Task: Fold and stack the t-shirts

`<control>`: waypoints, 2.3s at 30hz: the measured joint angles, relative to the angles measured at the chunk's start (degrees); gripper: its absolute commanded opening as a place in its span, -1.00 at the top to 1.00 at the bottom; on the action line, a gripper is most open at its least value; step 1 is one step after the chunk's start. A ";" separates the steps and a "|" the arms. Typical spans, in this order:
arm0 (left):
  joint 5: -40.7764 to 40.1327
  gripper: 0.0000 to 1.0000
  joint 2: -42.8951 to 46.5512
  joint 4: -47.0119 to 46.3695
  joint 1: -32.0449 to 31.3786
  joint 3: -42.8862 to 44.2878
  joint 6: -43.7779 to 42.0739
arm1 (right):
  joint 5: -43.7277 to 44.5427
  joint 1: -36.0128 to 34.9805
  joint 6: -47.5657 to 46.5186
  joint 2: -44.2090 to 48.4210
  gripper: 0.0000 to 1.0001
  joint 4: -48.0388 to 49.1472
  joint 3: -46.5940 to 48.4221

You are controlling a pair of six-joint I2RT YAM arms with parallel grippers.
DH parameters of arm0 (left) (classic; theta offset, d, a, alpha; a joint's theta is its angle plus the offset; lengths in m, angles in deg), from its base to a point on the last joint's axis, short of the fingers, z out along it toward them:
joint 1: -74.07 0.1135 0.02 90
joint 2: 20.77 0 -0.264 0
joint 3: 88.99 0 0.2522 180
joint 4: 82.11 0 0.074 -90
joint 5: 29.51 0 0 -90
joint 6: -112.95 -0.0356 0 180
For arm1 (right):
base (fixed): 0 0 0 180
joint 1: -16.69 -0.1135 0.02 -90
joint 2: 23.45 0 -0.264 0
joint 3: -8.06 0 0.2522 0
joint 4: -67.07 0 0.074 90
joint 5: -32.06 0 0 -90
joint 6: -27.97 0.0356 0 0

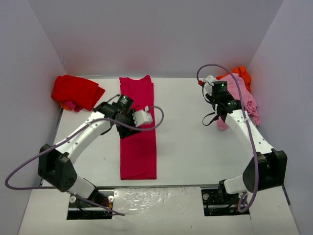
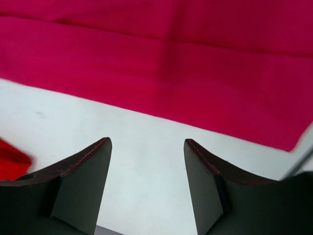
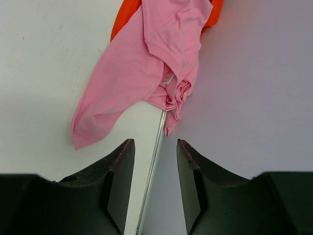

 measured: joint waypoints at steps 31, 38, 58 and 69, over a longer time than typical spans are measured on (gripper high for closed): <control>0.31 -0.19 4.54 0.48 -31.08 -25.40 7.34 | -7.35 10.46 4.85 -5.40 0.02 1.88 1.66; -0.35 -0.20 1.12 -3.18 -31.14 -24.68 8.37 | -7.35 10.53 4.84 -5.40 0.03 1.86 1.66; -1.05 -0.20 -5.37 -9.39 -31.16 -23.86 10.85 | -7.30 10.53 4.48 -5.38 0.03 2.09 -0.79; -1.04 -0.21 -1.46 -8.85 -31.16 -23.12 11.28 | -7.30 10.53 4.13 -5.38 0.03 2.12 -1.33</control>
